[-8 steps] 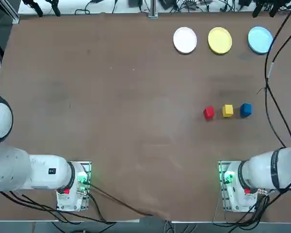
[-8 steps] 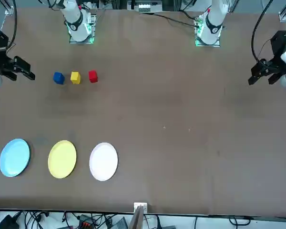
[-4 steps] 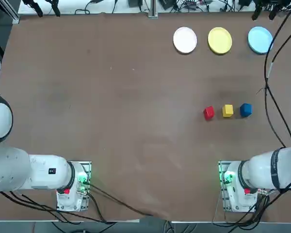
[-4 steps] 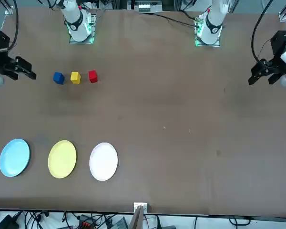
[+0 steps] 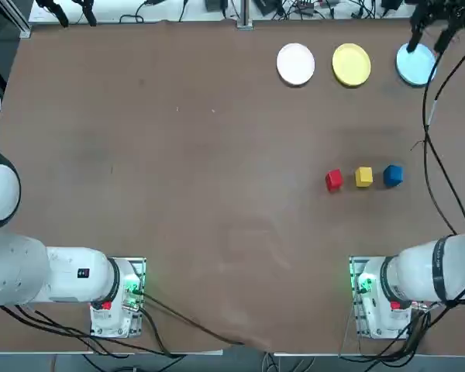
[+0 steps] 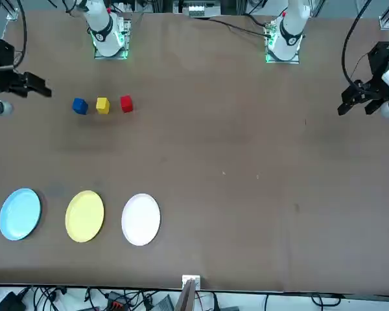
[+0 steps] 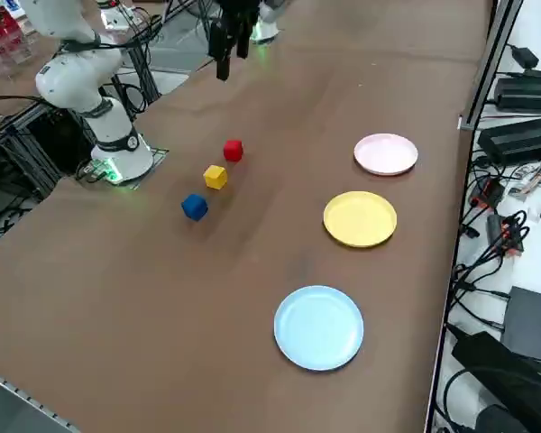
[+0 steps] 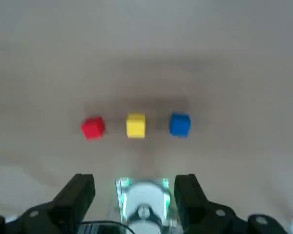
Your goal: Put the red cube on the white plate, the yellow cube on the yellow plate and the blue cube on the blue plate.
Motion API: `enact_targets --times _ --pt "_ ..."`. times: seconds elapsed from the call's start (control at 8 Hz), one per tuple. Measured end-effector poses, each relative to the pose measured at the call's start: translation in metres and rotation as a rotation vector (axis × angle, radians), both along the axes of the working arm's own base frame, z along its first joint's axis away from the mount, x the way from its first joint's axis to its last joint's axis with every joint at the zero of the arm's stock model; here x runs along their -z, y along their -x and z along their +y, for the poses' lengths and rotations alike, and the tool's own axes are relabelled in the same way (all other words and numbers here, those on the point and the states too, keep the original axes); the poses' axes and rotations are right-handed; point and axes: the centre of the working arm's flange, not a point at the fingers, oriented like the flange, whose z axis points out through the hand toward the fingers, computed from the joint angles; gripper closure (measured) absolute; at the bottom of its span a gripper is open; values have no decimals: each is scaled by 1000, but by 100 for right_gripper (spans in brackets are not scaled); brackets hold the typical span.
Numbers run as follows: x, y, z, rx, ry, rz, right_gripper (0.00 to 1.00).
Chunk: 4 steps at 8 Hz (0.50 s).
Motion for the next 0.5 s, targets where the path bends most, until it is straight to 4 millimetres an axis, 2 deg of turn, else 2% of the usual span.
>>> enact_targets --times 0.25,0.38,0.5 --pt "71 -5 -17 17 21 95 0" --pt "108 2 -25 28 26 95 1" --pt "139 21 -41 57 26 67 1"
